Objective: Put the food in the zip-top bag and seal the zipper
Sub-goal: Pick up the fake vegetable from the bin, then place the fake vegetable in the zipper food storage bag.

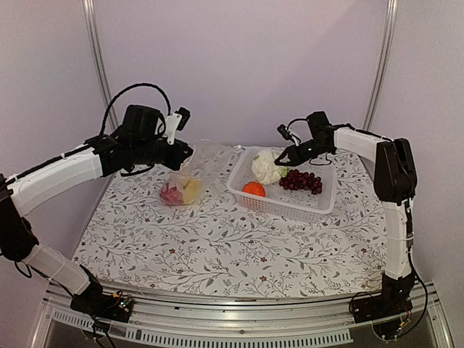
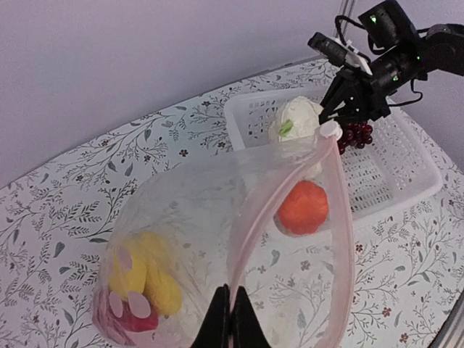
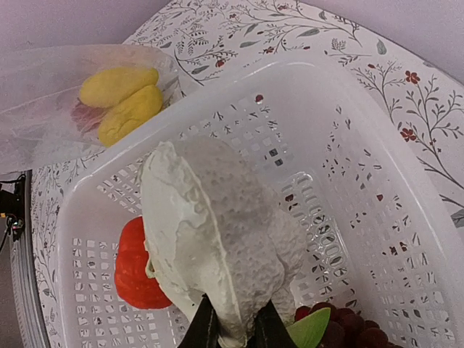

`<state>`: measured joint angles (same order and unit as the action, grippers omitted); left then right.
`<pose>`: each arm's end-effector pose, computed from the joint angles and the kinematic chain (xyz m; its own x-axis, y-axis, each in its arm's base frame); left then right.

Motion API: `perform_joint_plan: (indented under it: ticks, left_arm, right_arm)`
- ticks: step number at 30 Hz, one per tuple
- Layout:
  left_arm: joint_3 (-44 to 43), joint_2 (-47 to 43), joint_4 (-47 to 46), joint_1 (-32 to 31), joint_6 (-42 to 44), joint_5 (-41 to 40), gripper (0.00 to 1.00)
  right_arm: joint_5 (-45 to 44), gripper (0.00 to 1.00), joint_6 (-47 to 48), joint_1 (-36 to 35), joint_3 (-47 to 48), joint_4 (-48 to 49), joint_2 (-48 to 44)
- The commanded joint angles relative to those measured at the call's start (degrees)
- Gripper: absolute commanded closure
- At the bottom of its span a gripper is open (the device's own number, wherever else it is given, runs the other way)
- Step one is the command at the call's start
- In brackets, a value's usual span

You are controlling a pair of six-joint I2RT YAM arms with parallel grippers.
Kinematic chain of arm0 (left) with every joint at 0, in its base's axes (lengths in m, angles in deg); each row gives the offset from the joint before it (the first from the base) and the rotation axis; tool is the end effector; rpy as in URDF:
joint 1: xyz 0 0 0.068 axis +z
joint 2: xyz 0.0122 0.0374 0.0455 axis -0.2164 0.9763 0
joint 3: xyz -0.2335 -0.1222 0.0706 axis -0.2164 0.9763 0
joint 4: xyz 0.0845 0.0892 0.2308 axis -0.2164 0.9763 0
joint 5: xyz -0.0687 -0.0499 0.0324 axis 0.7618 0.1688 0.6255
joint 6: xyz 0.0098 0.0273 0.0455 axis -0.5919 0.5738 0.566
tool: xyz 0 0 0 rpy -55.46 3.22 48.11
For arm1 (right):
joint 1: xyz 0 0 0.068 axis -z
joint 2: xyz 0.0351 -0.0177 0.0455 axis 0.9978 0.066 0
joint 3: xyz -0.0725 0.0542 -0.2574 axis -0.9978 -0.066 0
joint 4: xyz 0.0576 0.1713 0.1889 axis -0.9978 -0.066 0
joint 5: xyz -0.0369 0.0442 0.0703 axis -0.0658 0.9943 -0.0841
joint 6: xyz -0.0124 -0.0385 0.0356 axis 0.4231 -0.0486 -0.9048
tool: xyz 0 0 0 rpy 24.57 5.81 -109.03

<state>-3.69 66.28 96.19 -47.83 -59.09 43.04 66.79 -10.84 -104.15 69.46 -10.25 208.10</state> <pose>0.2685 -0.1899 0.3358 -0.4647 0.2049 -0.8615 0.5283 0.8449 -0.0840 0.4706 0.1773 0.2002 -0.5976 -0.3863 -0.7026 -0.7741 0.5061 0.3802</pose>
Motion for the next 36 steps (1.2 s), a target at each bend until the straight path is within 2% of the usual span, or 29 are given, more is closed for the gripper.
perform_joint_plan:
  ticks: [1,7,12,19,27,36]
  left_arm:
    - [0.37,1.23,-1.3,0.77,-0.23,2.01,0.99]
    - [-2.86,3.07,0.46,0.62,-2.6,7.01,0.97]
    - [-5.57,3.6,1.48,0.3,-4.75,9.21,0.97]
    - [-9.14,5.66,3.73,-1.34,-8.4,10.92,0.97]
    - [-16.49,8.11,9.43,-6.42,-9.75,11.66,0.97]
    - [-19.56,6.73,12.16,-8.98,-12.35,17.38,0.97]
  right_arm:
    - [-0.65,0.93,1.27,-0.22,-3.8,0.98,-10.73]
    - [0.0,0.94,2.75,-0.44,-7.4,0.38,-20.57]
    - [4.38,0.94,3.75,-1.31,-9.7,0.31,-28.82]
    - [5.46,0.95,4.64,-6.47,-12.82,3.61,-37.83]
    - [-2.64,1.0,6.69,-16.04,-10.66,6.09,-40.89]
    - [-2.92,1.0,10.05,-17.78,-8.94,5.95,-42.54]
